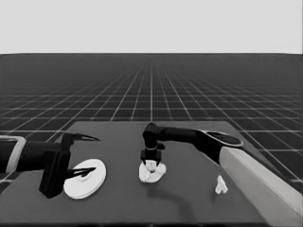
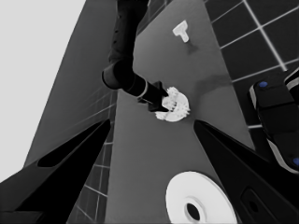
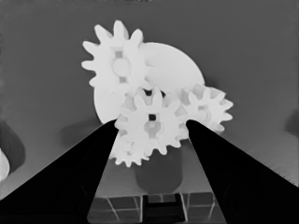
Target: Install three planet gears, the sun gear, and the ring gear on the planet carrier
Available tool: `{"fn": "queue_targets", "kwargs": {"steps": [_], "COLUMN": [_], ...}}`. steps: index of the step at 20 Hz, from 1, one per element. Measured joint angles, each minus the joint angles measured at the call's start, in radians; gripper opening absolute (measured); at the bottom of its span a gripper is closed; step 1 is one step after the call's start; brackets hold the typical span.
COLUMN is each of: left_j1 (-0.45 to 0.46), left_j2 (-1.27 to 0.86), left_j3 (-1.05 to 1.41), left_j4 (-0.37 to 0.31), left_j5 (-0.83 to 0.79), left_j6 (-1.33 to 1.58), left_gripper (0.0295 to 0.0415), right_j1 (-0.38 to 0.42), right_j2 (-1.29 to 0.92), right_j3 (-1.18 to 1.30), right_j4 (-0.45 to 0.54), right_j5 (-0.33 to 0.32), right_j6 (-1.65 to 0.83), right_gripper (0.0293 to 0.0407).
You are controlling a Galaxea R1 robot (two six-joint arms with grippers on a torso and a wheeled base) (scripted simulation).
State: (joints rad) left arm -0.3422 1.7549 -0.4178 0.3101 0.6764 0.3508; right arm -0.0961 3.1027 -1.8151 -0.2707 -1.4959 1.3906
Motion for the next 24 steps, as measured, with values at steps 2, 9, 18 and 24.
{"fn": "queue_targets", "kwargs": {"steps": [2,9,18,24], "left_j1": [0.0,0.0,0.0,0.0], "left_j2": [0.0,0.0,0.0,0.0], "left_j3": [0.0,0.0,0.0,0.0], "left_j4": [0.0,0.0,0.0,0.0], "left_j5": [0.0,0.0,0.0,0.0], "left_j6": [0.0,0.0,0.0,0.0], "left_gripper": [0.0385,0.0385,0.0385,0.0385], "right_j1": [0.0,0.0,-0.001,-0.001], "right_j2": [0.0,0.0,0.001,0.0], "right_j3": [0.0,0.0,0.0,0.0], "right_j4": [0.0,0.0,0.0,0.0], "right_j5": [0.0,0.0,0.0,0.0], "right_j6": [0.021,0.094,0.188,0.251], "right_gripper": [0.0309,0.0309,0.0309,0.0309]}}
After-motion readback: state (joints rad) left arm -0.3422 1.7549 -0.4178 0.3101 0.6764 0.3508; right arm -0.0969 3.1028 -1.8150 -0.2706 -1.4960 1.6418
